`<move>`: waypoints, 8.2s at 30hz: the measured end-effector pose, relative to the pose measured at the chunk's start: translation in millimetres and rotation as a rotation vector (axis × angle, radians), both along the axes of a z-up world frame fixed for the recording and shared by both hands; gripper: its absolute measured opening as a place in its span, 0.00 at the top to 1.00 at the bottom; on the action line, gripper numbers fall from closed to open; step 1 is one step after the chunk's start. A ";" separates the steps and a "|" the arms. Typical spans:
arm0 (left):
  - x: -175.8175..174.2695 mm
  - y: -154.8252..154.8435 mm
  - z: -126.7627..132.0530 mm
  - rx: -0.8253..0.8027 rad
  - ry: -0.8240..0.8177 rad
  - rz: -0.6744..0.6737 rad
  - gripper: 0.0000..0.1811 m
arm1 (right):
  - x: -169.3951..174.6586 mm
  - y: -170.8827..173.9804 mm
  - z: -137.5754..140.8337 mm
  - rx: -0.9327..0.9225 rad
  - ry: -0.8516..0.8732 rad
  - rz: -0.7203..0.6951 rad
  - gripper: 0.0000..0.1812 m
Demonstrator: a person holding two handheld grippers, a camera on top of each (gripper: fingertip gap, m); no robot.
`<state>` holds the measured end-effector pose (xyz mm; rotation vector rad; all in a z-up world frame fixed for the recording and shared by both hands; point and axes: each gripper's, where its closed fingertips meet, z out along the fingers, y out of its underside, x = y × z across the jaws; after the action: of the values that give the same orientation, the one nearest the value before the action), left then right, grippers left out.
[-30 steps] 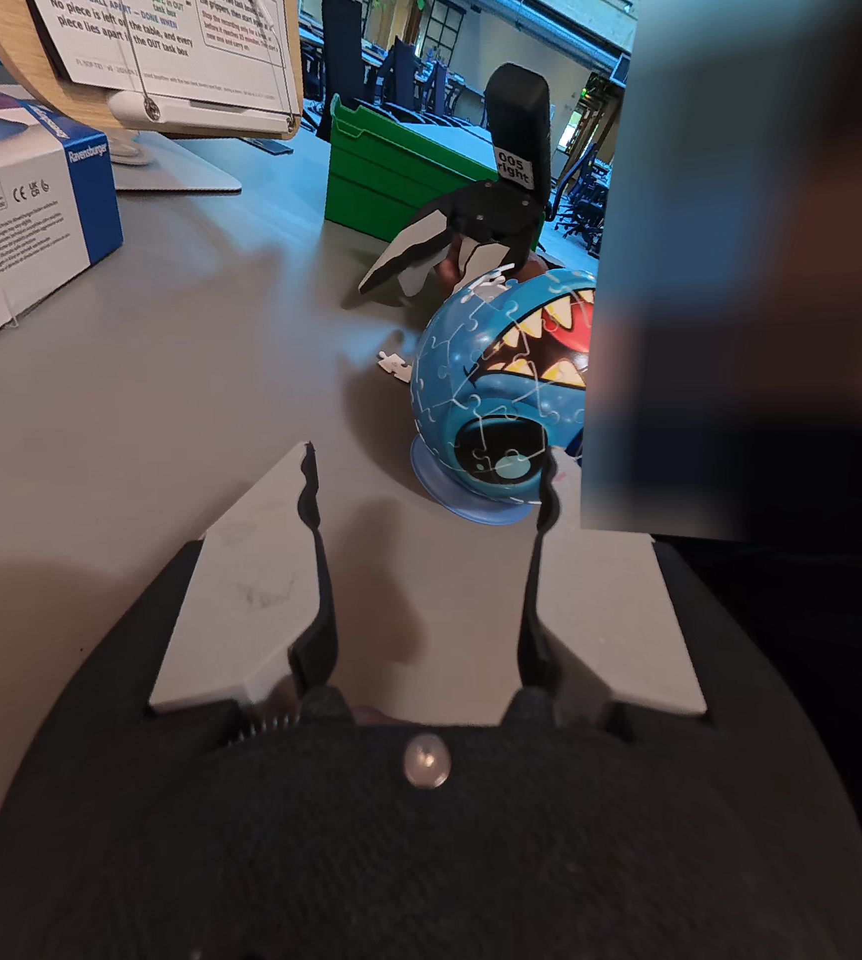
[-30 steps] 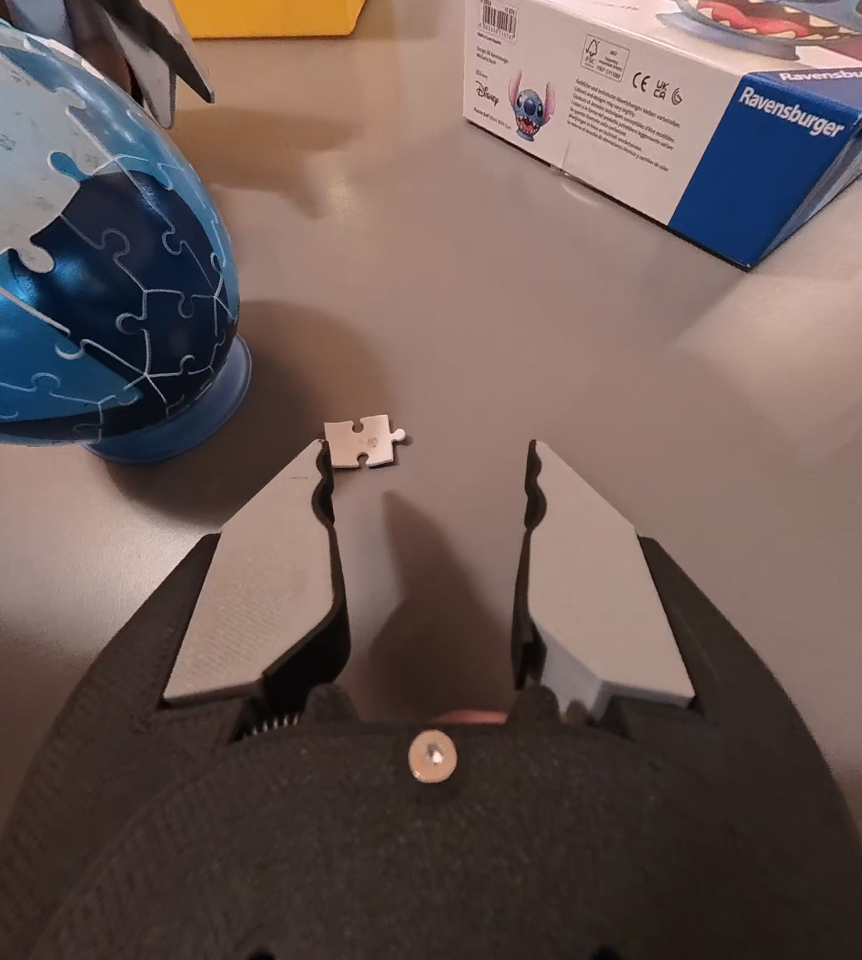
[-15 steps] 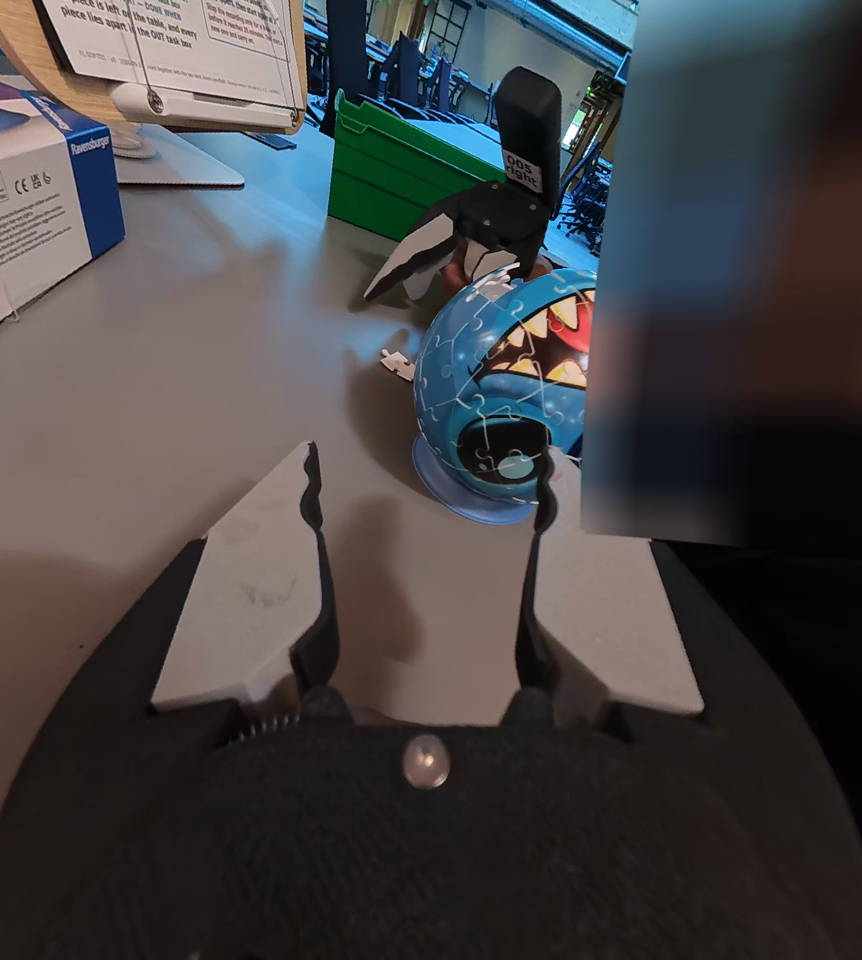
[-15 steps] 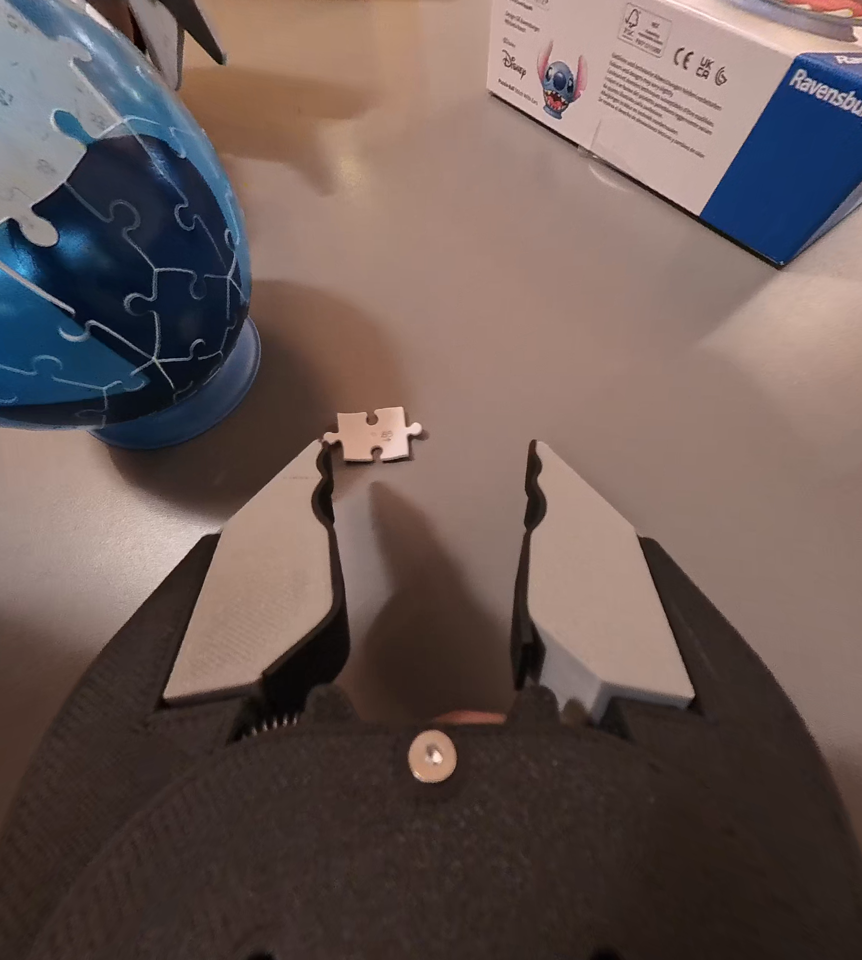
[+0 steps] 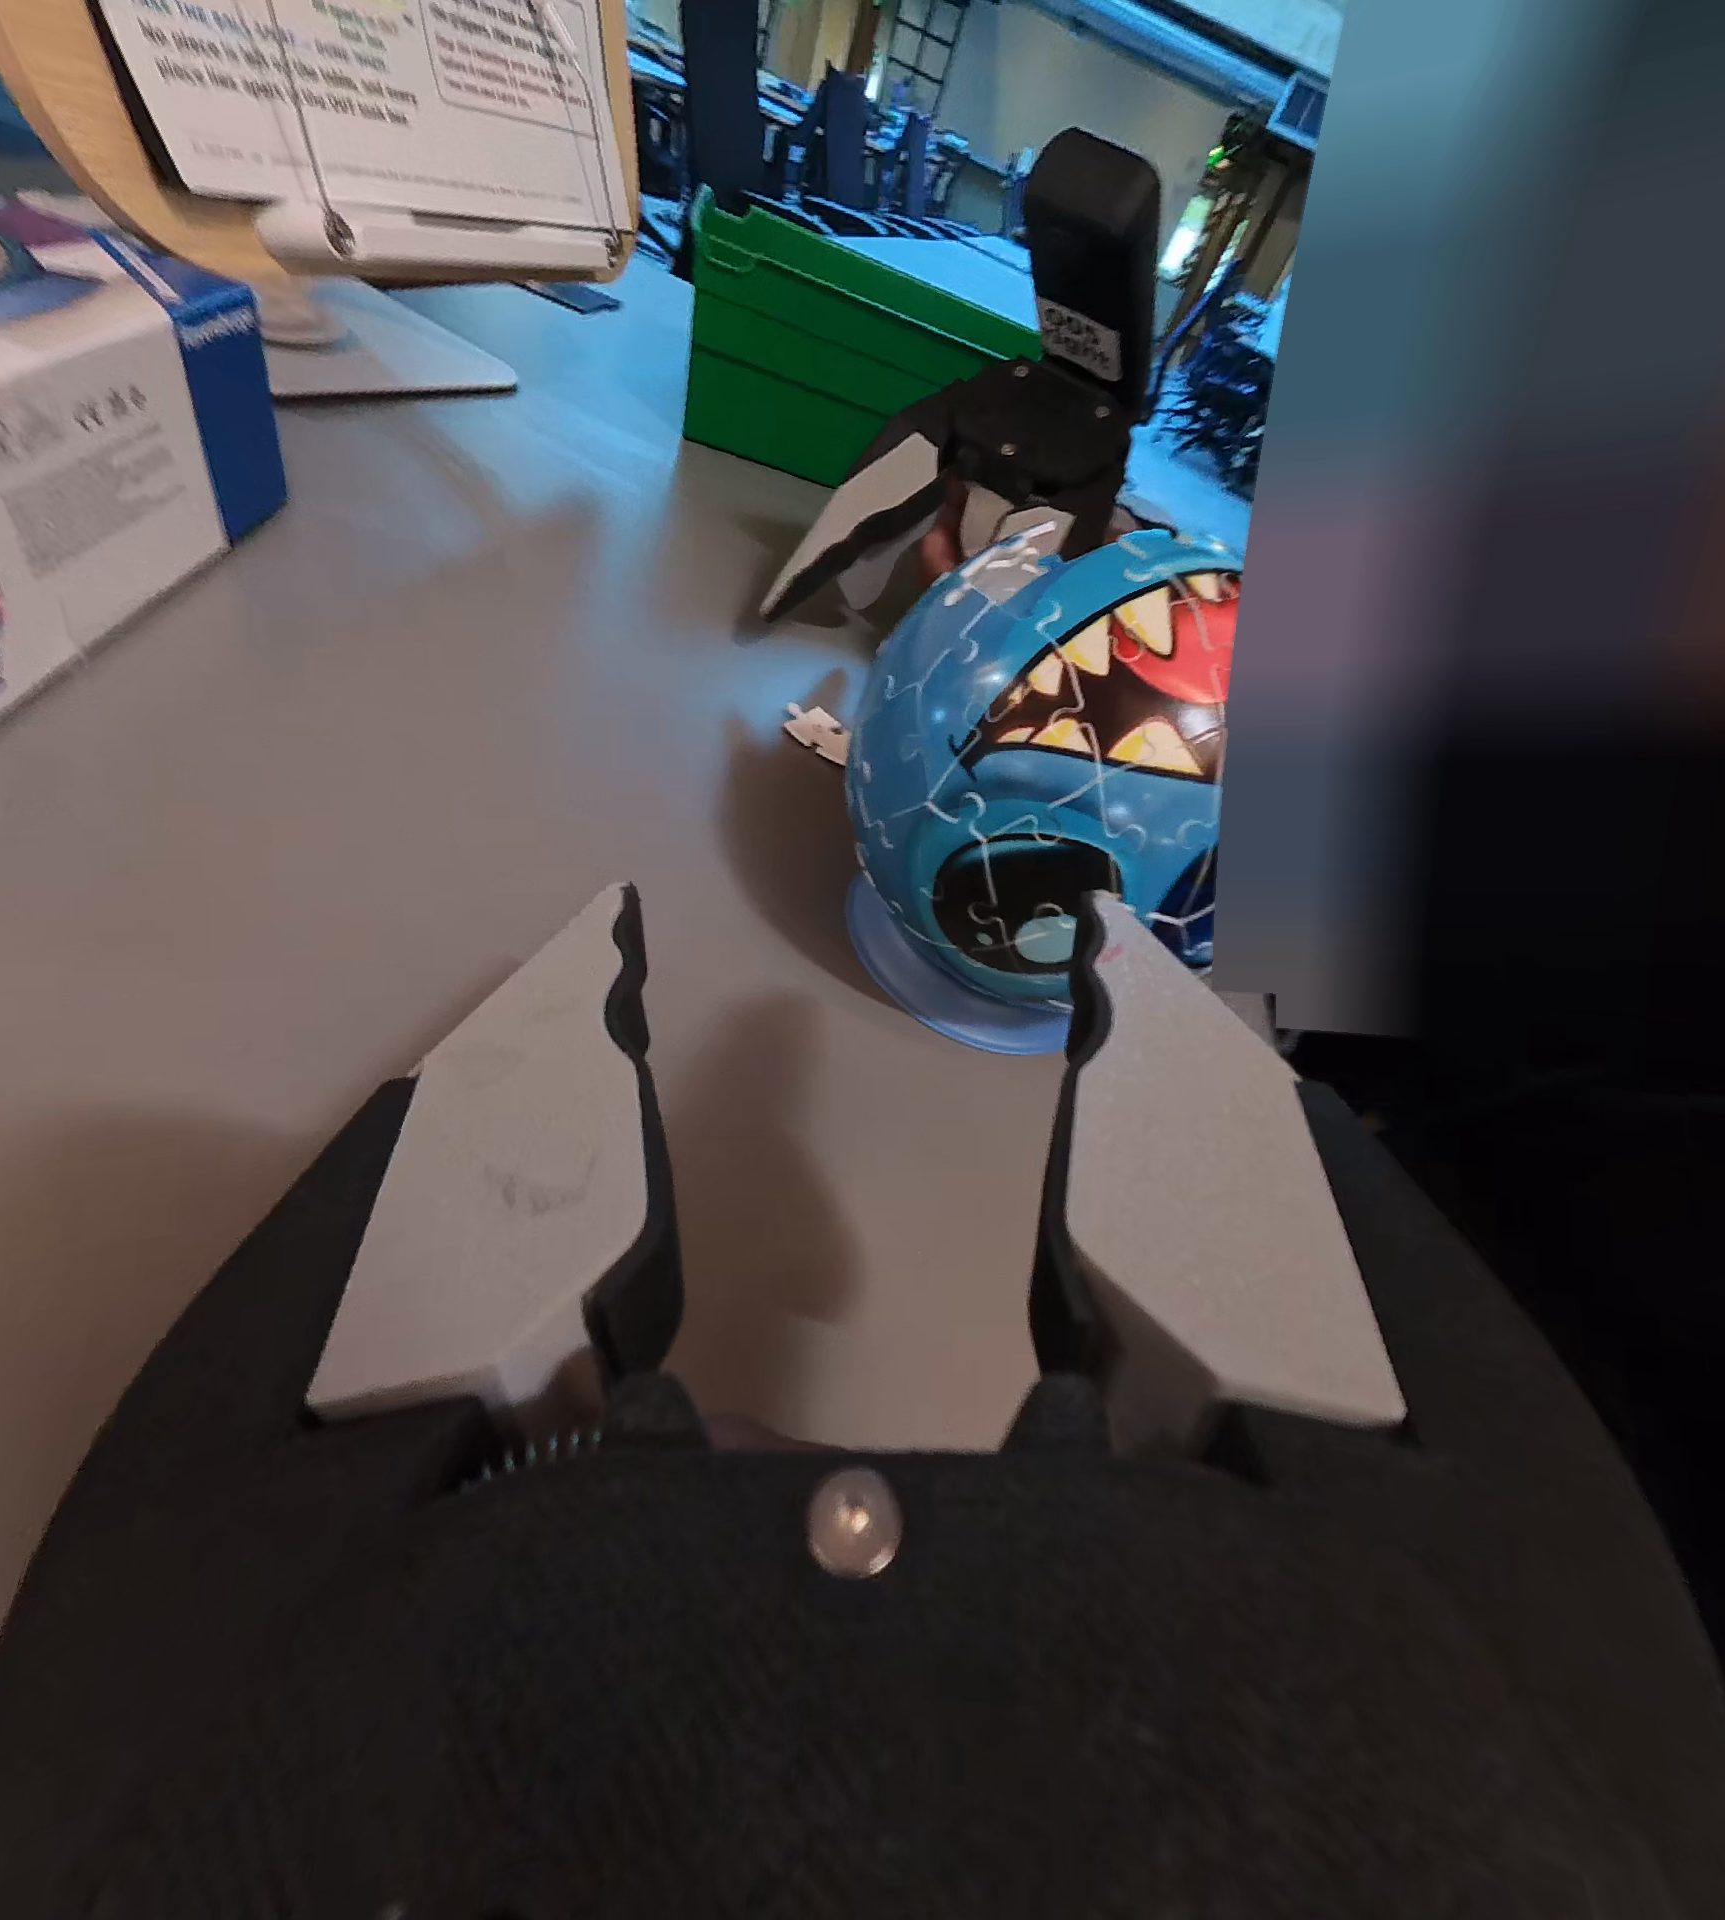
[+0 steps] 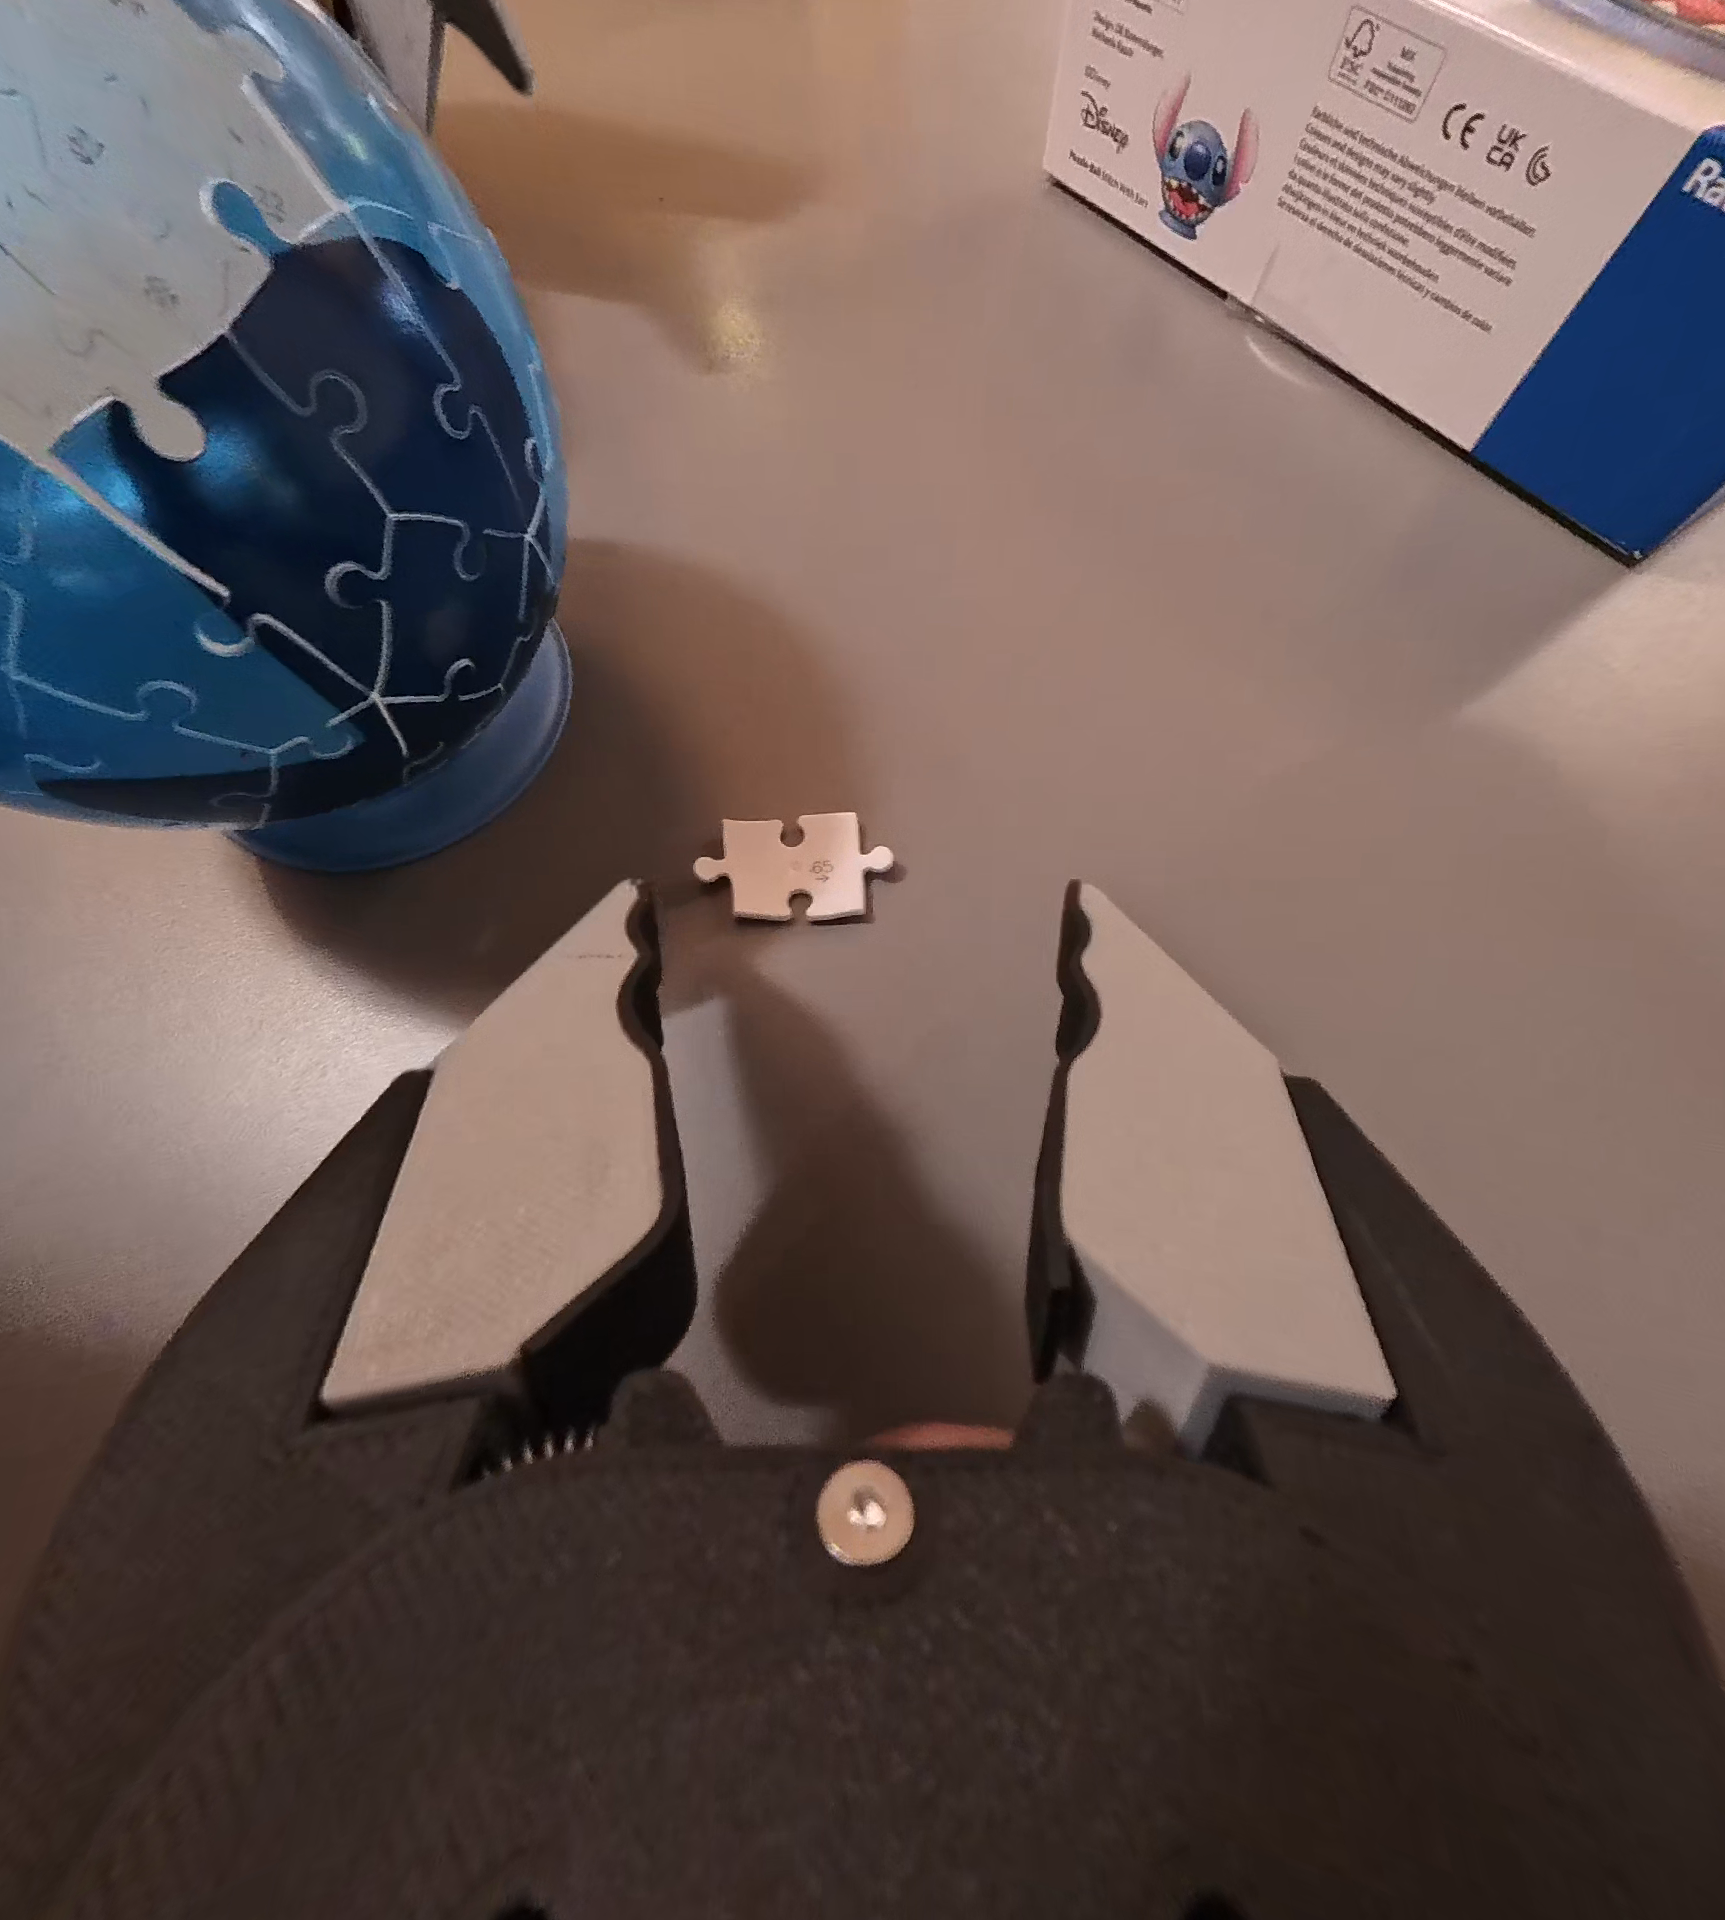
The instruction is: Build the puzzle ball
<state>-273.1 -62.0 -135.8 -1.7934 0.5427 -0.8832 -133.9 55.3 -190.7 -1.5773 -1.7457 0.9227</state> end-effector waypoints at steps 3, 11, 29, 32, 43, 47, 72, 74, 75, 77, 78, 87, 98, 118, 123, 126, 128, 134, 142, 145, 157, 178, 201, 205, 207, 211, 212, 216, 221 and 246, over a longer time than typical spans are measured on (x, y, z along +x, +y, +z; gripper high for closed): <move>-3.5 3.0 2.2 0.018 0.034 0.020 0.55 | 2.7 -3.3 -2.4 0.048 -0.010 0.048 0.59; -28.5 21.0 2.4 -0.001 0.180 0.162 0.56 | -14.6 -12.8 -17.5 0.153 -0.091 0.108 0.62; 61.3 74.2 54.9 0.289 0.920 -0.061 0.62 | -15.8 6.6 1.7 -0.093 -0.003 0.009 0.82; 81.3 93.6 44.9 0.277 1.009 -0.172 0.64 | -12.8 14.3 26.1 -0.344 0.101 -0.007 0.82; 121.5 160.4 19.9 0.220 1.055 -0.349 0.68 | 17.5 77.2 75.2 -0.648 0.392 -0.149 1.00; 132.4 163.0 16.4 0.090 0.886 -0.367 0.69 | 15.4 73.8 95.3 -0.709 0.468 -0.123 1.00; 149.5 41.7 158.1 -0.001 -0.223 -0.976 1.00 | 19.4 -19.6 220.6 -0.374 0.712 0.416 0.94; 145.3 27.5 177.7 -0.026 -0.360 -1.109 1.00 | 15.9 -39.0 238.2 -0.296 0.722 0.512 0.91; 144.5 22.2 183.1 -0.026 -0.395 -1.157 1.00 | 12.3 -47.9 243.5 -0.243 0.715 0.552 0.92; 145.9 14.5 187.5 -0.004 -0.420 -1.211 1.00 | 4.9 -63.7 251.5 -0.150 0.698 0.628 0.91; 146.5 12.1 189.6 -0.002 -0.438 -1.228 1.00 | 1.7 -70.0 256.4 -0.122 0.702 0.659 0.91; 140.3 0.9 189.5 -0.080 -0.510 -1.295 1.00 | -9.7 -104.6 262.8 -0.053 0.738 0.935 0.91; 105.1 52.0 185.2 -0.018 -0.641 -0.955 0.92 | -42.1 -71.2 266.6 -0.098 0.713 0.744 1.00; 34.7 59.9 123.8 0.300 0.423 0.232 0.78 | -91.8 -58.1 205.8 0.096 0.359 0.461 1.00; 51.0 53.7 132.2 0.314 0.398 0.189 0.91 | -91.1 -71.5 206.2 0.093 0.351 0.490 1.00; 61.1 56.9 129.1 0.320 0.425 0.171 0.98 | -91.9 -74.2 207.8 0.125 0.346 0.474 1.00; 67.1 57.5 131.5 0.319 0.375 0.152 0.99 | -90.6 -77.9 211.4 0.134 0.357 0.471 1.00; 79.8 61.0 132.3 0.298 0.220 0.081 1.00 | -98.4 -90.3 214.1 0.058 0.358 0.452 1.00; 85.2 68.2 129.3 0.292 0.182 0.080 1.00 | -98.7 -75.5 210.6 -0.042 0.346 0.425 1.00; 82.6 69.1 129.7 0.295 0.168 0.095 1.00 | -99.5 -73.7 211.1 -0.071 0.349 0.426 1.00; 81.4 64.2 151.5 0.292 -0.034 0.063 1.00 | -97.9 -82.9 221.3 -0.241 0.394 0.480 1.00; 64.0 69.2 156.0 0.276 -0.108 0.168 1.00 | -90.9 -57.4 221.2 -0.163 0.356 0.380 1.00; 70.4 54.4 137.8 0.321 0.134 0.172 1.00 | -84.3 -73.8 208.0 0.104 0.267 0.361 1.00; 71.1 52.5 134.1 0.320 0.142 0.159 1.00 | -83.2 -75.5 203.8 0.114 0.249 0.360 1.00; 71.1 51.2 128.4 0.322 0.185 0.155 1.00 | -81.7 -75.0 197.9 0.106 0.240 0.366 0.99; 62.9 47.0 116.9 0.321 0.301 0.163 0.98 | -76.2 -69.2 184.8 0.247 0.273 0.308 1.00; 57.6 44.4 116.2 0.322 0.312 0.172 0.96 | -71.4 -66.3 180.9 0.316 0.272 0.282 1.00; 34.5 28.5 96.2 0.245 0.340 0.140 0.92 | -44.6 -67.6 163.4 0.587 0.252 0.237 1.00; 22.2 30.6 73.0 0.171 0.336 0.093 0.87 | -34.8 -80.1 140.9 0.784 0.212 0.226 1.00; 41.0 51.4 39.2 0.148 0.324 -0.181 1.00 | -69.2 -89.7 123.3 0.976 0.280 0.422 1.00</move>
<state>-232.1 -10.6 -96.6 -1.7800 0.9661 -0.6552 -203.1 -34.4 -67.4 -0.4464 -1.8975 0.3105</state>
